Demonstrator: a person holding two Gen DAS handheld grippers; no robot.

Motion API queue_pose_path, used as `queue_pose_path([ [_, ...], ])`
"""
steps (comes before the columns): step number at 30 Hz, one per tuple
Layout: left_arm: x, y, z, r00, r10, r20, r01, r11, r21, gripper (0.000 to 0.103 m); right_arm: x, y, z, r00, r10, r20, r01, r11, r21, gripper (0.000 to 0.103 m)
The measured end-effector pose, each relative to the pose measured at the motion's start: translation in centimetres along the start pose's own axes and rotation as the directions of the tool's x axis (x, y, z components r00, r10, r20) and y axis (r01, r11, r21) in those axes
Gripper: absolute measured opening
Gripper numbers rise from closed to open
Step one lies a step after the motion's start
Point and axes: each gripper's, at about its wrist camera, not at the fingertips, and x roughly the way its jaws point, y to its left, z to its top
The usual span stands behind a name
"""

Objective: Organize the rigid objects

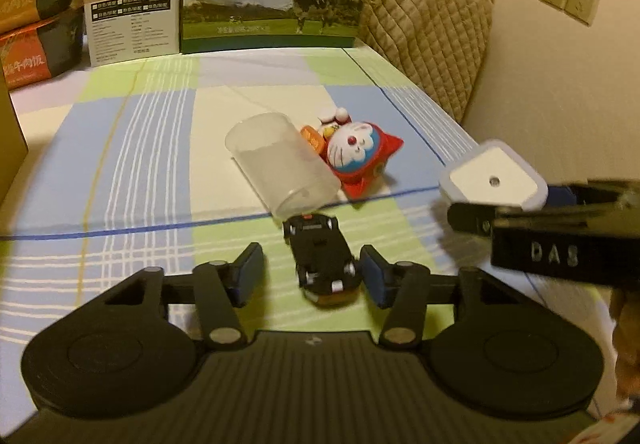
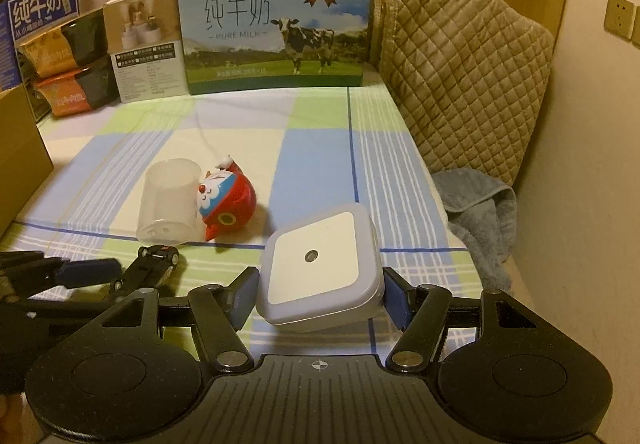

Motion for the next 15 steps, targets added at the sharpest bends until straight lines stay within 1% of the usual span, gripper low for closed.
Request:
queue_pose_path([
  [2,0.4,-0.1,0.3,1.0,-0.002,-0.002,0.002,1.0,-0.009,0.04,0.1,0.0,0.0,1.0,0.004,-0.004,-0.004,1.0,0.002,0.062],
  [4,0.7,-0.3,0.6,1.0,0.007,-0.007,-0.007,1.0,0.002,0.037,0.3,0.0,0.0,1.0,0.007,-0.007,-0.007,1.0,0.002,0.062],
  [6,0.8,-0.5,0.8,1.0,0.018,-0.016,-0.018,1.0,0.019,0.027,0.4,0.1,0.0,1.0,0.01,-0.01,-0.01,1.0,0.0,0.062],
  [12,0.4,-0.5,1.3,0.997,0.017,-0.074,-0.012,0.997,0.071,0.027,0.2,0.4,0.1,1.0,0.023,-0.01,-0.023,1.0,-0.005,0.062],
  [15,-0.9,-0.3,1.0,0.997,0.029,-0.073,-0.021,0.994,0.105,0.027,-0.1,0.6,0.1,0.999,0.035,-0.013,-0.035,0.999,-0.002,0.062],
])
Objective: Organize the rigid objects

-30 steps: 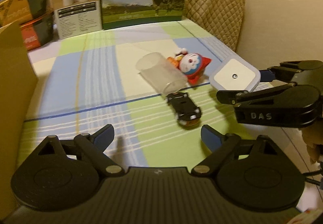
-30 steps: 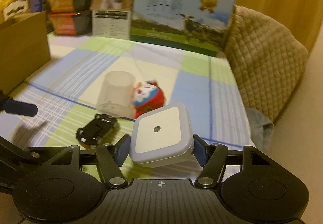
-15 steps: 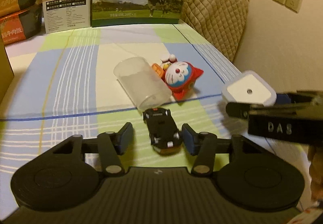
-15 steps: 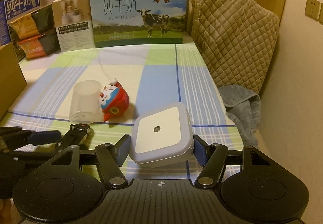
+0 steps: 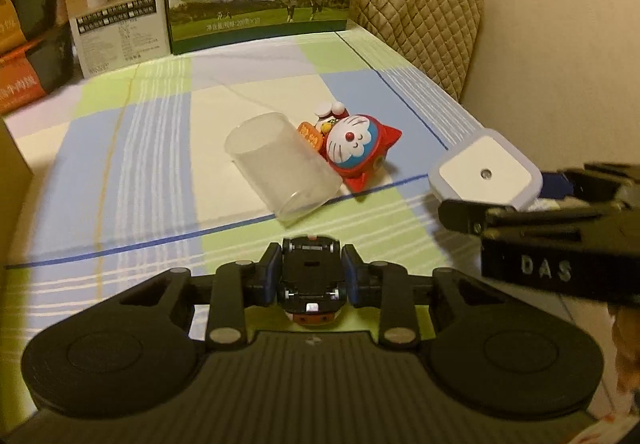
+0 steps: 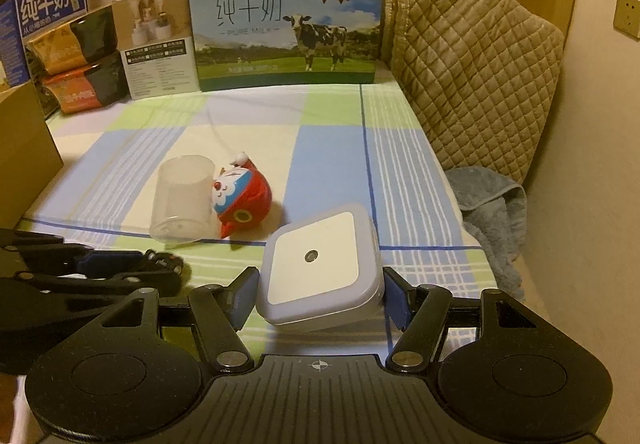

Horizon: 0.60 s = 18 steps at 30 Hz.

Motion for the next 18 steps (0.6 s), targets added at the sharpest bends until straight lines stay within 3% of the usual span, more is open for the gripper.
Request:
queue_pose_path([
  [12,-6.6,1.7,-4.5,1.0,0.015,-0.022,-0.015,1.0,0.008,0.027,-3.2,1.6,-1.0,0.997,0.077,-0.023,-0.076,0.995,0.057,0.062],
  [18,-8.1,1.8,-7.1,0.998,0.039,-0.05,-0.038,0.999,0.021,0.027,-4.5,2.9,-1.5,0.993,0.113,-0.04,-0.111,0.992,0.058,0.062],
])
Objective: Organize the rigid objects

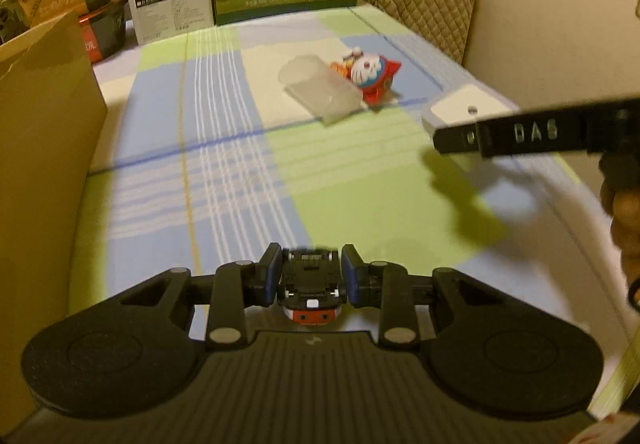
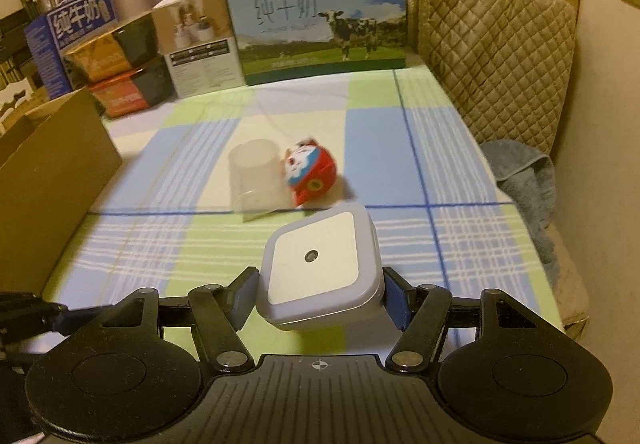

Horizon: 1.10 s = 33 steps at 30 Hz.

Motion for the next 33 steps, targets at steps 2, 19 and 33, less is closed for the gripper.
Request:
queue_pose_path([
  [2,0.0,0.0,-0.5,1.0,0.01,-0.013,-0.01,1.0,0.003,0.027,-0.1,0.4,-0.1,1.0,0.006,0.001,-0.006,1.0,-0.004,0.062],
  [19,0.6,0.2,0.2,0.993,0.004,-0.116,0.0,0.999,0.04,0.027,-0.2,0.7,0.1,1.0,0.023,0.005,-0.023,1.0,0.006,0.062],
  [33,-2.7,0.7,0.9,0.998,0.016,-0.059,-0.016,1.0,0.013,0.026,-1.6,1.7,0.2,0.999,0.033,0.03,-0.033,0.999,0.02,0.062],
])
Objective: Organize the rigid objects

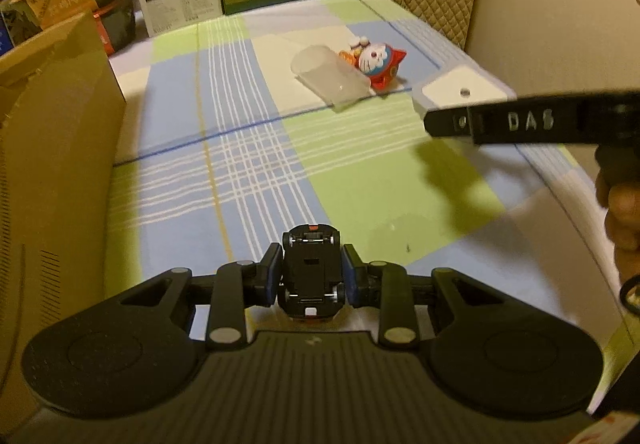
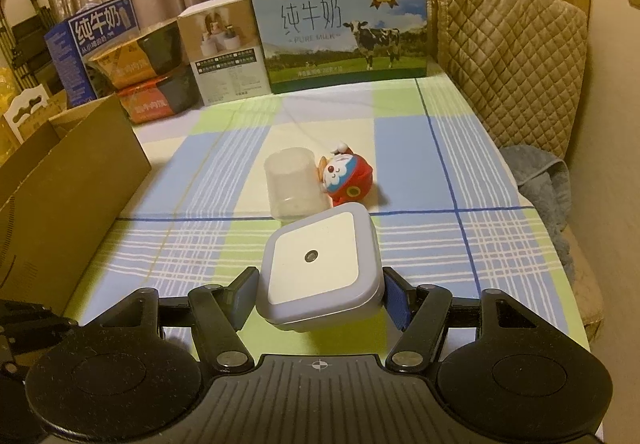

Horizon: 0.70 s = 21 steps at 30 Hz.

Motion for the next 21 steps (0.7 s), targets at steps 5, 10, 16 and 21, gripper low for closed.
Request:
queue_pose_path([
  [5,-2.3,0.5,0.9,0.999,0.009,0.038,-0.009,1.0,-0.006,0.026,-1.5,0.7,-0.5,1.0,0.007,0.019,-0.007,1.0,0.015,0.062],
  [10,-5.0,1.1,1.7,0.997,0.026,0.078,-0.025,1.0,-0.019,0.026,-3.9,1.8,-1.1,0.999,0.01,0.032,-0.012,0.998,0.056,0.062],
  [16,-8.3,1.8,2.0,0.992,0.034,0.121,-0.029,0.999,-0.043,0.026,-7.5,3.4,-1.4,0.999,0.005,0.054,-0.009,0.997,0.082,0.062],
  [21,-11.4,2.3,1.9,0.986,0.041,0.16,-0.033,0.998,-0.055,0.026,-10.6,5.0,-1.2,0.996,0.019,0.085,-0.026,0.996,0.088,0.062],
])
